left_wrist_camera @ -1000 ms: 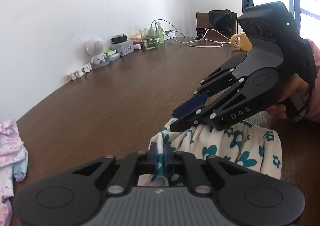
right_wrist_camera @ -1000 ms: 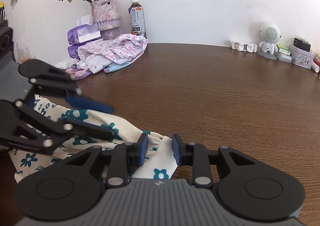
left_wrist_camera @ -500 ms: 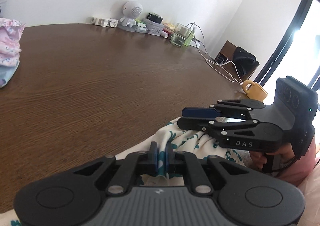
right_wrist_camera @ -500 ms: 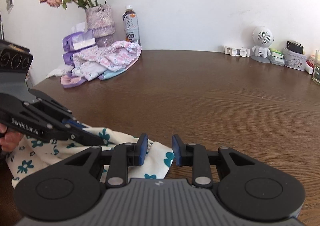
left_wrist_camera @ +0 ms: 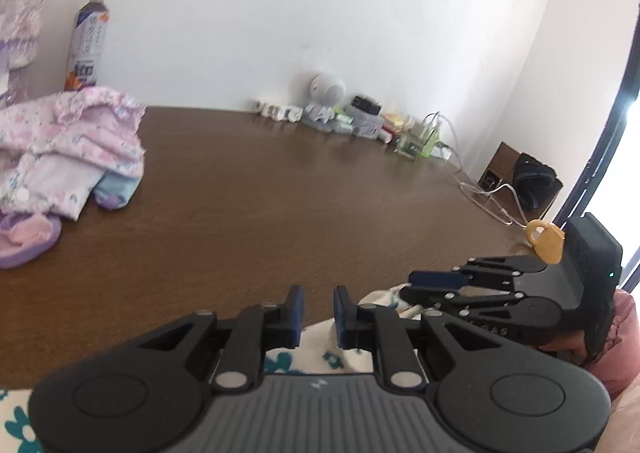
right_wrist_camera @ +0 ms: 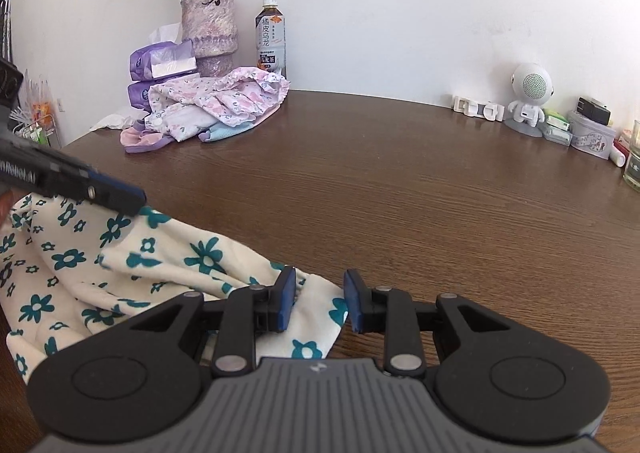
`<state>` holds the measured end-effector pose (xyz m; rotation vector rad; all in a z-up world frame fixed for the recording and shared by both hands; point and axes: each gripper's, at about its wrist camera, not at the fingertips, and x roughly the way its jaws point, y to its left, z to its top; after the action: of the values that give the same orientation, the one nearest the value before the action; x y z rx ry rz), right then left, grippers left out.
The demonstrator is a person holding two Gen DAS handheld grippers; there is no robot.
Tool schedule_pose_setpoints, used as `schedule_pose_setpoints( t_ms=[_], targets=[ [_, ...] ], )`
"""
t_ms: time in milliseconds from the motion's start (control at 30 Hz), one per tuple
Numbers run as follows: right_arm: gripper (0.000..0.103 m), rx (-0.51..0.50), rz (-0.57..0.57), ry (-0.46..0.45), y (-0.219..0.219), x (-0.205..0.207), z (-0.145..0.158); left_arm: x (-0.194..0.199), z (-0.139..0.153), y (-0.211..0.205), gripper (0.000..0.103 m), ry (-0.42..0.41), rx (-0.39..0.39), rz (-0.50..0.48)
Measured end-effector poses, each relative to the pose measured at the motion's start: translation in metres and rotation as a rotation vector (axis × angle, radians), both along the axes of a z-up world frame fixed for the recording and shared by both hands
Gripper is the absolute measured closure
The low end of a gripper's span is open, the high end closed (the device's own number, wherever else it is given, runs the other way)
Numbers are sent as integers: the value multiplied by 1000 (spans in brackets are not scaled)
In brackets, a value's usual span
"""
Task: Fold clothes
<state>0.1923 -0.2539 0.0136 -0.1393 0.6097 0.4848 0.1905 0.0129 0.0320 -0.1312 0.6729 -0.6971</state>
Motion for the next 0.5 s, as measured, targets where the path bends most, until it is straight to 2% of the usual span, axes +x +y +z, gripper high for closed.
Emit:
schedule_pose_setpoints(
  t_ms=[67,100,200,233,300,367,433,500],
  targets=[
    [76,-3,1,-2,1,0,0,-1,7,-11,80,-37,-10,-33],
    [76,-5,1,-3,1,0,0,2,7,-23,80,-48,0,-62],
    [76,-7,2,-6,1,-1,0,10,0,-54,84,-53,59,-118],
    [76,-8,2,-7,1,-1,0,11,-6,-59,92,-43,84,-122],
    [76,-7,3,-7,1,-1,0,14,-16,-68,95,-22,131,-126],
    [76,-5,4,-6,1,-1,0,16,-24,-63,95,9,144,-100],
    [76,-2,5,-4,0,0,-1,16,-29,-55,95,29,120,-88],
    [76,-1,5,-3,0,0,-1,12,-30,-50,95,19,123,-79]
  ],
)
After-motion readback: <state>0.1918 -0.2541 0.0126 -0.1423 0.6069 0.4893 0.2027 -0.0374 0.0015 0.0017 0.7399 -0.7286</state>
